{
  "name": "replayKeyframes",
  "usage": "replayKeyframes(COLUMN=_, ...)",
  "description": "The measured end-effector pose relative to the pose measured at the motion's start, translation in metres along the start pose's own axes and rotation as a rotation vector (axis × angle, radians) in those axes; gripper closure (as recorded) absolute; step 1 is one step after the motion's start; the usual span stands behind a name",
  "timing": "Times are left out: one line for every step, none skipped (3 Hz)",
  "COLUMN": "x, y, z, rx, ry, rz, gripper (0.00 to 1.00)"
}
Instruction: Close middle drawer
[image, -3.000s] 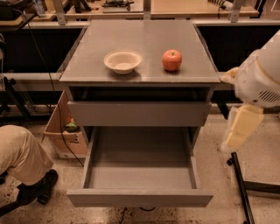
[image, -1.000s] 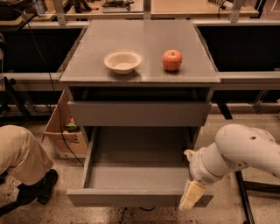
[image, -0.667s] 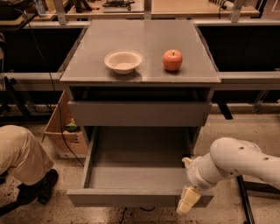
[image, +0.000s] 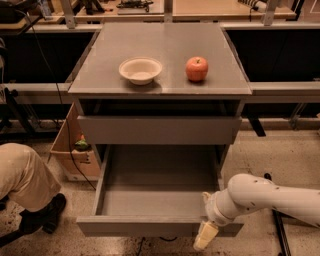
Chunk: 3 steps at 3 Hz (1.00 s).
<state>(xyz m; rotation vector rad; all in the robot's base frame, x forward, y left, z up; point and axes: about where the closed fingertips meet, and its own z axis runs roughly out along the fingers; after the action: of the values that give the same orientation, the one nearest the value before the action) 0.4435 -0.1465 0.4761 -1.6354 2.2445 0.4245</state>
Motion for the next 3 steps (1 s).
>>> replayKeyframes(x=-0.004, y=-0.010, z=0.040, rx=-0.030, ry=-0.012, rz=-0.004, gripper=0.00)
replayKeyframes(x=-0.014, y=-0.018, z=0.069, rx=-0.055, ry=-0.021, rz=-0.018, gripper=0.00)
replayKeyframes(x=-0.028, y=-0.025, z=0.089, rx=-0.066, ry=-0.039, rz=-0.040, gripper=0.13)
